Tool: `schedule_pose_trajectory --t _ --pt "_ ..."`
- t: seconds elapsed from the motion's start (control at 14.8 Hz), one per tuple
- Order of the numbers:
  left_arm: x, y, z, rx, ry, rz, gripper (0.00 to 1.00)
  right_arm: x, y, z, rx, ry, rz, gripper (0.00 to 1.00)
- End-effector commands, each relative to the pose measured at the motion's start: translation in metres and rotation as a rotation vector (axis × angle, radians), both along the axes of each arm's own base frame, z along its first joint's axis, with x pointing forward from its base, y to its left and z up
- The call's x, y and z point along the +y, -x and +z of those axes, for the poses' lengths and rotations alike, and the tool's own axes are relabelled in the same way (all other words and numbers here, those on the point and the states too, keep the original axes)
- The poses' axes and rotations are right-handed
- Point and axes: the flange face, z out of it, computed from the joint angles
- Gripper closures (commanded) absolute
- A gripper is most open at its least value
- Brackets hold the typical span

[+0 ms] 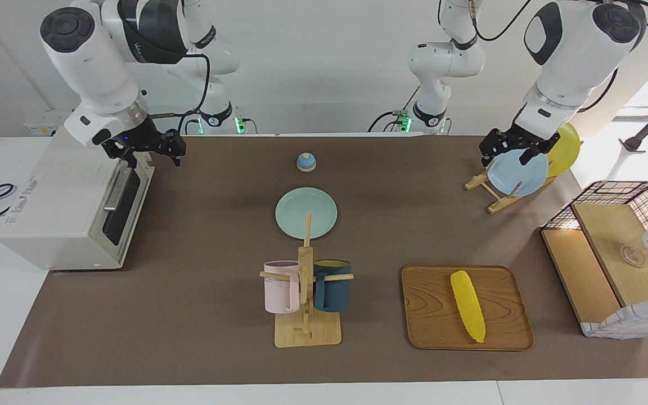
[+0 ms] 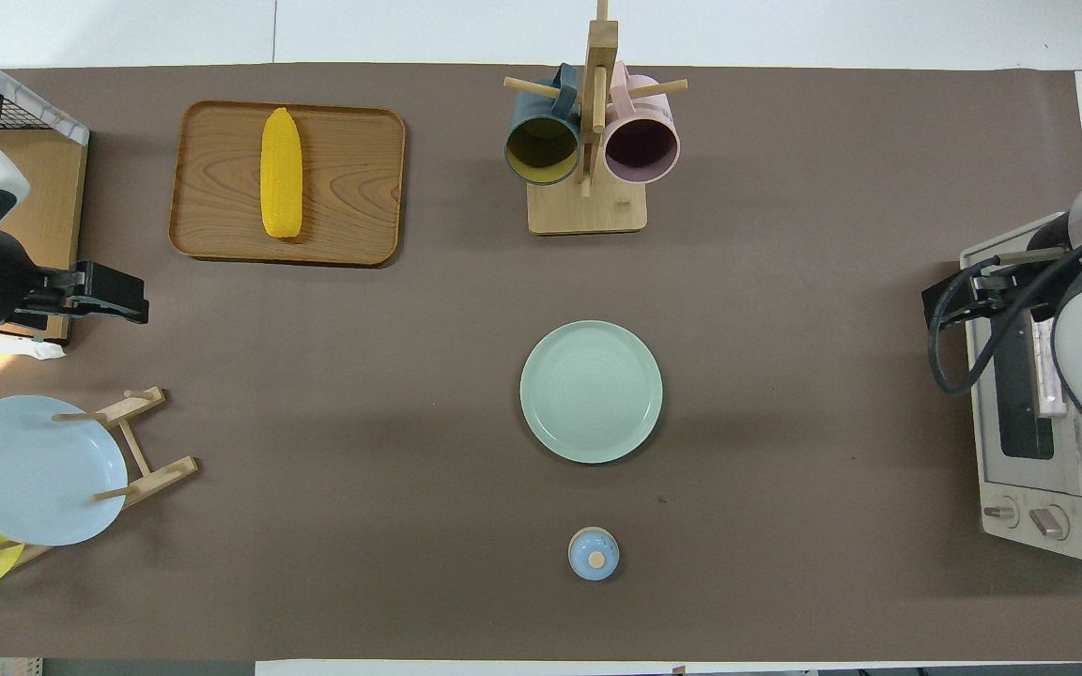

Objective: Put corn in oven

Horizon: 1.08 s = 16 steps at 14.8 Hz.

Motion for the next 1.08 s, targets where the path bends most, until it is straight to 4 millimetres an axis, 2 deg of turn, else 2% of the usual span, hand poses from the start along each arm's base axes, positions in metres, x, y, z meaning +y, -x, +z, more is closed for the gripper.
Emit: schedule_pose_trajectory --t 0.0,0.47,0.68,0.75,0.81,0.88,0.95,1.02 --pt "0.002 0.000 0.005 -0.014 -0.018 0.009 0.00 -0.003 0.002 0.004 0.001 -0.018 -0.024 0.00" --pt "0.002 0.000 0.004 -0.012 -0.018 0.009 0.00 -0.006 0.003 0.005 -0.001 -0.018 -0.024 0.00" --pt "0.003 0.000 0.004 -0.012 -0.018 0.011 0.00 -0.020 0.001 0.004 -0.008 -0.020 -0.046 0.00" --pt "0.002 0.000 0.004 -0.012 -0.018 0.009 0.00 -0.020 -0.002 0.003 -0.033 -0.020 -0.046 0.11" --pt "0.001 0.000 0.004 -0.012 -0.018 0.008 0.00 -0.021 -0.003 0.001 -0.042 -0.021 -0.047 0.52" --pt "0.003 -0.001 0.003 -0.011 -0.018 0.011 0.00 -0.026 -0.003 0.000 -0.047 -0.021 -0.055 0.87" --pt "0.002 -0.001 0.003 -0.011 -0.018 0.009 0.00 -0.033 -0.003 -0.002 -0.050 -0.021 -0.065 1.00" --pt "0.002 0.000 0.004 -0.012 -0.018 0.009 0.00 -0.036 -0.001 -0.006 -0.055 -0.021 -0.068 1.00"
